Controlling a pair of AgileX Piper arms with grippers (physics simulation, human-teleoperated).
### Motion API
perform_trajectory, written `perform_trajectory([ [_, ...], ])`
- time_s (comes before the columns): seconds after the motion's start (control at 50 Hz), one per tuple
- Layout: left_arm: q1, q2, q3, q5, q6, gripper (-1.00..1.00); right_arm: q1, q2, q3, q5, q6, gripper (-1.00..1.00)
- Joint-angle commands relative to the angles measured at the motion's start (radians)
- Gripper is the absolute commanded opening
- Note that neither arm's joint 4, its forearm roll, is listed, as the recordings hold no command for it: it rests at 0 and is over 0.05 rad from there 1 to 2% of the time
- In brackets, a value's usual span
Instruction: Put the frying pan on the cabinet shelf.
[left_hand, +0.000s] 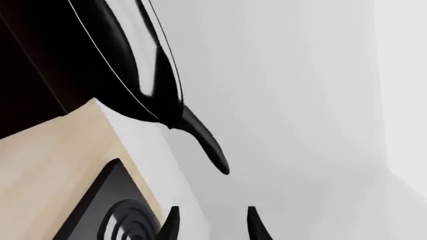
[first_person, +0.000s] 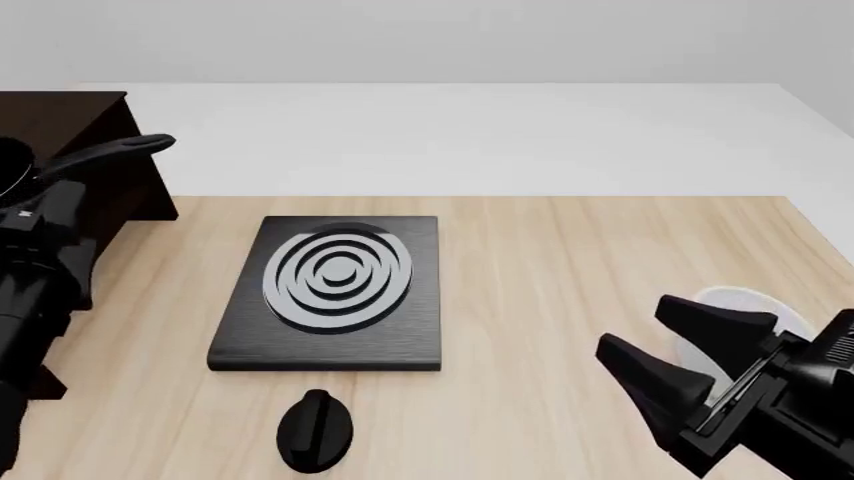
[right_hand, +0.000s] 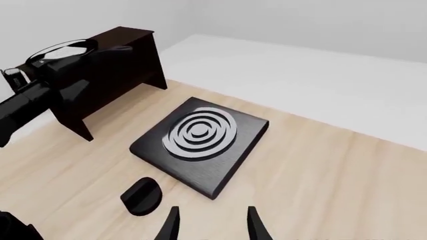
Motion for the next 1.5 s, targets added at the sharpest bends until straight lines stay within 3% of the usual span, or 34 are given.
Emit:
perform_trajectory([
  [0.02, -0.072, -0.187, 0.003, 0.229, 0.139, 1.00, -0.039, -0.024, -0.002, 0.018, -0.040, 1.00],
  [0.12, -0.073, -0.247, -0.018, 0.328, 0.242, 1.00, -0.042, -0.032, -0.002, 0.016, -0.021, 1.00],
  [0.18, -0.102, -0.315, 0.009, 0.362, 0.227, 1.00, -0.054, -0.044, 0.002, 0.019, -0.007, 1.00],
  [0.3, -0.107, -0.385, -0.051, 0.496, 0.362, 1.00, -0.069, -0.066, -0.005, 0.036, -0.007, 1.00],
  [0.34, -0.086, -0.380, -0.138, 0.596, 0.567, 1.00, -0.082, -0.076, -0.011, 0.038, -0.002, 1.00],
  [0.38, -0.097, -0.390, -0.165, 0.645, 0.664, 1.00, -0.093, -0.079, -0.019, 0.042, -0.009, 1.00],
  [0.44, -0.132, -0.422, -0.153, 0.674, 0.668, 1.00, -0.111, -0.082, -0.031, 0.050, -0.015, 1.00],
  [0.46, -0.132, -0.428, -0.177, 0.697, 0.761, 1.00, -0.114, -0.077, -0.032, 0.050, -0.011, 1.00],
  [0.5, -0.151, -0.447, -0.140, 0.686, 0.685, 1.00, -0.129, -0.085, -0.035, 0.051, -0.014, 1.00],
  [0.54, -0.140, -0.450, -0.152, 0.693, 0.743, 1.00, -0.140, -0.090, -0.037, 0.052, -0.005, 1.00],
  [0.56, -0.132, -0.448, -0.163, 0.698, 0.806, 1.00, -0.146, -0.092, -0.041, 0.053, -0.006, 1.00],
  [0.62, -0.132, -0.446, -0.158, 0.704, 0.831, 1.00, -0.164, -0.091, -0.053, 0.056, -0.006, 1.00],
  [0.66, -0.127, -0.446, -0.167, 0.718, 0.897, 1.00, -0.181, -0.093, -0.056, 0.057, -0.013, 1.00],
  [0.7, -0.137, -0.448, -0.155, 0.724, 0.892, 1.00, -0.204, -0.097, -0.055, 0.061, -0.009, 1.00],
  [0.74, -0.121, -0.451, -0.142, 0.710, 0.911, 1.00, -0.236, -0.121, -0.053, 0.062, 0.018, 1.00],
  [0.82, -0.130, -0.473, -0.121, 0.727, 1.018, 1.00, -0.265, -0.098, -0.042, 0.059, 0.058, 1.00],
  [0.86, -0.129, -0.496, -0.120, 0.741, 1.000, 1.00, -0.281, -0.110, -0.038, 0.061, 0.048, 1.00],
  [0.88, -0.108, -0.512, -0.128, 0.750, 1.031, 1.00, -0.309, -0.114, -0.021, 0.060, 0.109, 1.00],
  [1.0, -0.116, -0.576, -0.150, 0.814, 1.036, 1.00, -0.347, -0.111, -0.026, 0.061, -0.039, 1.00],
  [1.04, -0.114, -0.589, -0.161, 0.831, 1.056, 1.00, -0.380, -0.129, -0.009, 0.054, 0.032, 1.00],
  [1.1, -0.122, -0.607, -0.179, 0.862, 1.047, 1.00, -0.370, -0.121, -0.018, 0.053, 0.013, 1.00],
  [1.16, -0.113, -0.633, -0.194, 0.891, 1.113, 1.00, -0.375, -0.129, -0.016, 0.056, 0.018, 1.00],
  [1.5, -0.169, -0.781, -0.162, 1.047, 1.070, 1.00, -0.381, -0.157, 0.003, 0.073, -0.004, 1.00],
])
